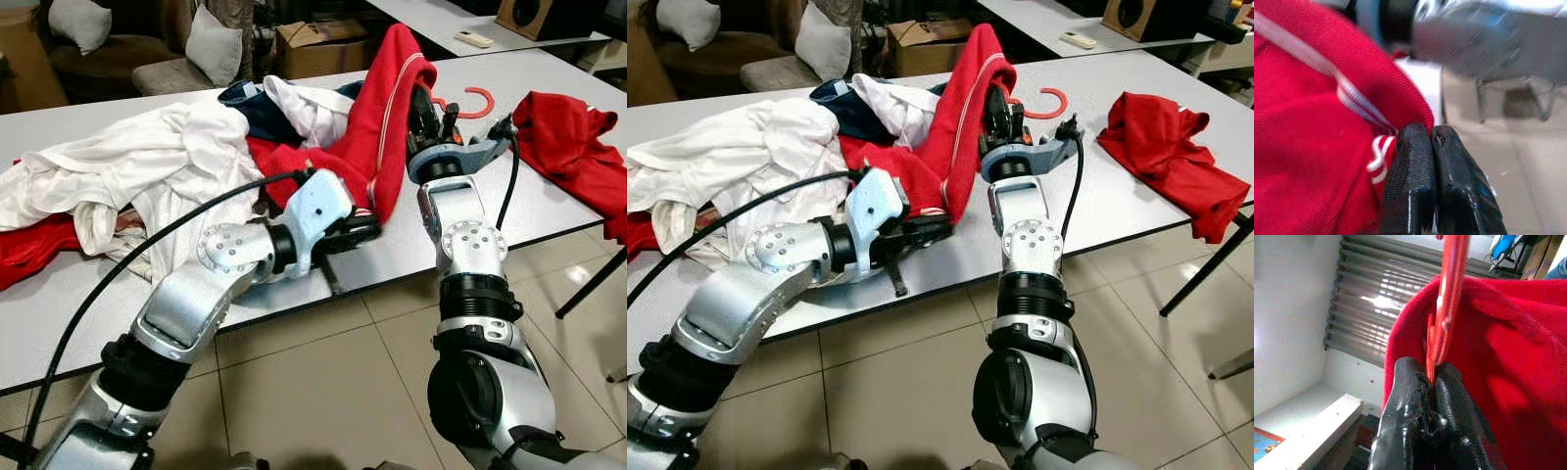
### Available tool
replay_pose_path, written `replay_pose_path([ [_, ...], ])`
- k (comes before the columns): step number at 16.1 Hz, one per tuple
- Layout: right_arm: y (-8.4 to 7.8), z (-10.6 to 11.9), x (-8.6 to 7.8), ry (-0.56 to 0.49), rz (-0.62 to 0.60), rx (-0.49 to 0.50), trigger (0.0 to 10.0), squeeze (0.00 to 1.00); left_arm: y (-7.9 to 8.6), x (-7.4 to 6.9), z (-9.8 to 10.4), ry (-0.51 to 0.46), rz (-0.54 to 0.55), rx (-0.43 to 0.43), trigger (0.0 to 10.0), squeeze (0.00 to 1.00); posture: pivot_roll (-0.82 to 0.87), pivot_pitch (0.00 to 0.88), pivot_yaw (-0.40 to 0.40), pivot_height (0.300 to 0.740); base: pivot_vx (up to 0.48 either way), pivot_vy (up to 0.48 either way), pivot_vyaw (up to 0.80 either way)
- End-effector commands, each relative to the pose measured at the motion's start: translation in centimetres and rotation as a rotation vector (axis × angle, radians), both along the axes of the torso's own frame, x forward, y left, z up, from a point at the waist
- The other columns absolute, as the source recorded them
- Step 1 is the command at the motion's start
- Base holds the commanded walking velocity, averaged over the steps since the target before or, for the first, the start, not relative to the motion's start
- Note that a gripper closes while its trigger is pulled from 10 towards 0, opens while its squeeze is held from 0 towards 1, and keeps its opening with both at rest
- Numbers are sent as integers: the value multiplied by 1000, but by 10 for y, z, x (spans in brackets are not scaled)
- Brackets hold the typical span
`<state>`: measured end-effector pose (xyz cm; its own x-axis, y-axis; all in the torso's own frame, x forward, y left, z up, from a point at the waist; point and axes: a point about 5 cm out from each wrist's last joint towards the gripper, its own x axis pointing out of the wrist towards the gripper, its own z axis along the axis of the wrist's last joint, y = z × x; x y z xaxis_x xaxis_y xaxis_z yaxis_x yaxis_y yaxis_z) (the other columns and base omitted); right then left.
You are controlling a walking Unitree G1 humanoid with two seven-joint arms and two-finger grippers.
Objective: Hang hanger
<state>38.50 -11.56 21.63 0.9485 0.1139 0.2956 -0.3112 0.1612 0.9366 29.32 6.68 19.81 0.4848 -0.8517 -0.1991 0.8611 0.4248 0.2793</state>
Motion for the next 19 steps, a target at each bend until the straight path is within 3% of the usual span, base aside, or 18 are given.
replay_pose_path([
  [1, 19, 20, -1, -67, 42, 29, 10000, 0, 4, 6, 0, -30, 40, 46, 10000, 1000, -110, 0, 4, 740, 0, 0, 0],
  [4, 15, 16, 0, -48, 18, -36, 10000, 0, 3, -2, 4, 13, -26, -30, 10000, 1000, -106, 0, 4, 740, 0, 0, 0],
  [7, 11, 19, -2, -86, 3, -53, 10000, 0, 5, -20, 4, 103, -109, -174, 10000, 1000, -103, 0, 9, 740, 0, 0, 0],
  [10, -1, 24, -4, -85, -34, -159, 10000, 0, 24, -20, 8, 96, -15, -284, 10000, 1000, -110, 0, 16, 740, 0, 0, 0],
  [11, -10, 30, -9, -118, -32, -193, 10000, 0, 45, -14, 15, 107, 121, -407, 10000, 208, -110, 0, 14, 740, 0, 0, 0],
  [12, -13, 32, -11, -129, -35, -214, 10000, 0, 53, -12, 17, 113, 174, -450, 10000, 208, -110, 0, 14, 740, 0, 0, 0],
  [13, -19, 40, -17, -169, -50, -259, 10000, 0, 71, -6, 18, 86, 305, -502, 10000, 0, -110, 0, 12, 740, 0, 0, 0],
  [14, -28, 53, -29, -228, -67, -290, 10000, 0, 93, -2, 14, 53, 462, -503, 10000, 0, -108, 0, 2, 740, 0, 0, 0],
  [15, -36, 66, -42, -281, -78, -326, 10000, 0, 105, -5, 4, 16, 562, -451, 10000, 0, -107, 0, -1, 740, 0, 0, 0],
  [19, -43, 70, -72, -263, -71, -441, 10000, 0, 102, -25, -29, 81, 643, -366, 10000, 0, -109, 0, -22, 740, 0, -308, 117],
])
